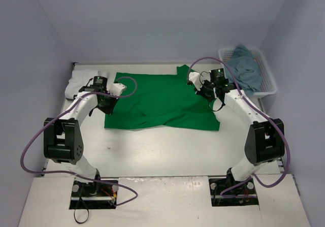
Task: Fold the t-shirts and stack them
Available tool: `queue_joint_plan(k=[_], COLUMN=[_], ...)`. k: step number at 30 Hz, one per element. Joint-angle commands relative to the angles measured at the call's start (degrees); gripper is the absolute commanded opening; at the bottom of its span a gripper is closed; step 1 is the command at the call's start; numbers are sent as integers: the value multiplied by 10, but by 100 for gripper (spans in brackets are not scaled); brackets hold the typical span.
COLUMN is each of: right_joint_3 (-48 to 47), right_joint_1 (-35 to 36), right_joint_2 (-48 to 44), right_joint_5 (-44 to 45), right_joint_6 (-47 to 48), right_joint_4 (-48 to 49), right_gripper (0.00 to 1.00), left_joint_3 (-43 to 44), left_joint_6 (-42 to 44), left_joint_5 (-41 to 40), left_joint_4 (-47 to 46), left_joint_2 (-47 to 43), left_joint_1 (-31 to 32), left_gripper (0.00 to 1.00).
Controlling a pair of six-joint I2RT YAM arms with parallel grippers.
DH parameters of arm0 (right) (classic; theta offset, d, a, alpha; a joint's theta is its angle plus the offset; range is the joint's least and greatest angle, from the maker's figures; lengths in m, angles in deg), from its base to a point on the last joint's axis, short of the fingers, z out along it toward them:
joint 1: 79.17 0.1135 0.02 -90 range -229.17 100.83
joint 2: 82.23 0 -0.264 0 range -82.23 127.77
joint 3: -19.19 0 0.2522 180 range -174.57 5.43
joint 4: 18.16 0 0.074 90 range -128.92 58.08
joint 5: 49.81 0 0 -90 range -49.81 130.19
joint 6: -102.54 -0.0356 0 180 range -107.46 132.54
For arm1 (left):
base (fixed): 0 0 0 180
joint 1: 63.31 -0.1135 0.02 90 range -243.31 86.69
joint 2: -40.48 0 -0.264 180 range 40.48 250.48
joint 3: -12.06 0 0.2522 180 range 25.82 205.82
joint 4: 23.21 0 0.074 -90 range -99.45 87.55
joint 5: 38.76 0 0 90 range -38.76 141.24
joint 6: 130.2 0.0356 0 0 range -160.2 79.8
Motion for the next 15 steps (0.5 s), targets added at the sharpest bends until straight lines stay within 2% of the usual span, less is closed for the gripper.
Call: queue_joint_plan(k=[1, 7, 15], right_joint_3=[-15, -41, -85], right_joint_1=[2, 0, -1], right_joint_2=[-10, 8, 49], right_joint_5=[-7, 11, 20], right_joint_6=[-7, -11, -25], right_joint_4=[30, 43, 54], right_gripper=[0, 0, 0], left_joint_3=[32, 33, 10], left_joint_6=[-15, -24, -55], left_joint_5=[10, 1, -28], left_joint_4=[-12, -27, -104], left_joint_2=[-20, -18, -33], left_joint_1=[-4, -4, -6], left_gripper=[0, 0, 0])
